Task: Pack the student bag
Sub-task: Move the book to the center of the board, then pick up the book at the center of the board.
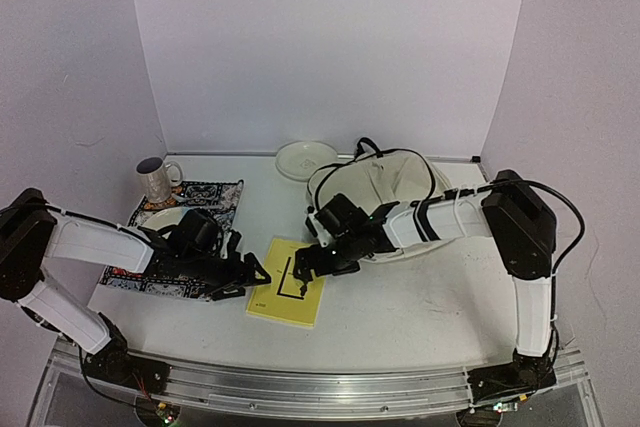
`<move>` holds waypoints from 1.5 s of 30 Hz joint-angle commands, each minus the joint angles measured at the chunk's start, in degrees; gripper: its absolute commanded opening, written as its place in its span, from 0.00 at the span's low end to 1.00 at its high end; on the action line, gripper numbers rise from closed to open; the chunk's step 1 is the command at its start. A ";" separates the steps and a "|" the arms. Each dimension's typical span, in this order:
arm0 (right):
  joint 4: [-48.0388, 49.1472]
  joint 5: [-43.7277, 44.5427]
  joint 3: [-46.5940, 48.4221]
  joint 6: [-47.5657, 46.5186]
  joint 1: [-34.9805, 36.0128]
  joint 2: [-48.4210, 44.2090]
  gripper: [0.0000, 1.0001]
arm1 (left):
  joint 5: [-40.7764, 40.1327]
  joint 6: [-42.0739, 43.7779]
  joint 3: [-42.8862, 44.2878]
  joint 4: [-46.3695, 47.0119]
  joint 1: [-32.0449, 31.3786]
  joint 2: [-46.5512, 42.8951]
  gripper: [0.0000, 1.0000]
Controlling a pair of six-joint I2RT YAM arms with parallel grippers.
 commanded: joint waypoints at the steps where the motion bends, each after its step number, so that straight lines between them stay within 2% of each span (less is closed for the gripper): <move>1: -2.53 -3.80 -4.36 5.45 0.06 -4.09 0.96 | -4.59 -6.57 -0.43 3.12 -0.12 -2.50 0.86; 7: 2.23 -8.11 -11.14 13.72 0.10 -7.51 0.92 | -4.05 -5.56 2.19 3.35 -0.12 2.29 0.85; 14: 6.87 -11.78 -11.64 17.50 0.13 -4.52 0.84 | -3.86 -4.10 3.25 3.41 -0.12 6.89 0.85; 21: 9.58 -11.21 -11.42 19.36 0.13 -1.38 0.78 | -0.69 -4.10 3.77 5.63 -1.13 10.16 0.85; 26: 11.66 -12.43 -11.51 20.16 0.12 0.40 0.74 | 4.17 -6.86 0.96 15.40 -1.77 9.31 0.84; 32: 14.38 -12.83 -12.87 20.30 0.09 0.35 0.74 | 7.98 -13.47 -3.06 30.10 -1.90 3.33 0.81; 38: 16.78 -14.01 -13.40 19.79 0.02 -0.12 0.74 | 8.97 -16.24 -2.88 36.59 -2.44 0.19 0.79; 45: 18.28 -15.12 -13.73 19.48 0.04 -0.23 0.74 | 6.08 -19.85 -5.42 43.35 -2.75 0.21 0.74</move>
